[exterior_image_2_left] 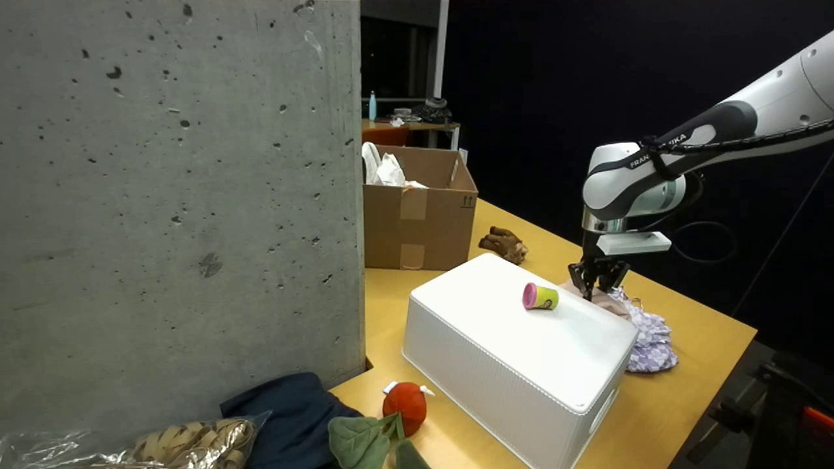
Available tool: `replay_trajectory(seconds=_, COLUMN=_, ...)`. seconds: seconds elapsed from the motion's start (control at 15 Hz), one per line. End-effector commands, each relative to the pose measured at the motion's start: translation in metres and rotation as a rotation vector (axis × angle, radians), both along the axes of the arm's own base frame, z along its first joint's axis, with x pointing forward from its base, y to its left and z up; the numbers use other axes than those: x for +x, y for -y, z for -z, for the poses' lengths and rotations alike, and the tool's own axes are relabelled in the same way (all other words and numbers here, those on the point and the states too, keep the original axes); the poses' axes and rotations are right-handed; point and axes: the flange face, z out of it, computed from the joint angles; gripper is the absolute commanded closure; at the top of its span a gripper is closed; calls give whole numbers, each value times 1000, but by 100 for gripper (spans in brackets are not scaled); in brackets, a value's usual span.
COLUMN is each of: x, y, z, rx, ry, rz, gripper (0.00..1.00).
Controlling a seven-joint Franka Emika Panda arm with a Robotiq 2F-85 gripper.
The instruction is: Pick up the peach shirt and cover the yellow container on the upside down white basket, pick up the peach shirt with the yellow container twice, pick up the peach shirt and put it on the table
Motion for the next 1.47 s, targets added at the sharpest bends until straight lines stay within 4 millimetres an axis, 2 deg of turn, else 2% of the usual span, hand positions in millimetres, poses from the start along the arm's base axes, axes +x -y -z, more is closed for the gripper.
replay_trajectory(seconds=0.0, x=9, y=5, z=-7, rx=8, ry=-4, rz=0, gripper=95)
replay_trajectory(seconds=0.07, x=10, y=7, z=-15, rx=-1, ry=2, rz=1, gripper=99)
replay_trajectory(seconds=0.2, x=13, y=9, z=-40, rx=-15, ry=30, rz=-1, gripper=100)
replay_trajectory(seconds=0.33, x=14, y=6, z=-73, rx=-43, ry=63, rz=-7, gripper=99)
replay_trajectory(seconds=0.47, x=14, y=-2, z=-116, rx=-72, ry=99, rz=-19, gripper=99)
replay_trajectory(seconds=0.6, x=15, y=-17, z=-156, rx=-96, ry=127, rz=-44, gripper=99)
replay_trajectory(seconds=0.73, x=14, y=-48, z=-190, rx=-109, ry=148, rz=-90, gripper=99)
replay_trajectory(seconds=0.87, x=9, y=-87, z=-214, rx=-129, ry=156, rz=-153, gripper=99)
replay_trajectory(seconds=1.07, x=3, y=-166, z=-235, rx=-158, ry=149, rz=-261, gripper=99)
replay_trajectory(seconds=1.2, x=-10, y=-214, z=-247, rx=-167, ry=138, rz=-327, gripper=99)
replay_trajectory(seconds=1.27, x=-17, y=-235, z=-252, rx=-167, ry=131, rz=-348, gripper=70)
replay_trajectory(seconds=1.33, x=-20, y=-250, z=-255, rx=-168, ry=135, rz=-363, gripper=69)
replay_trajectory(seconds=1.4, x=-23, y=-261, z=-259, rx=-167, ry=135, rz=-373, gripper=64)
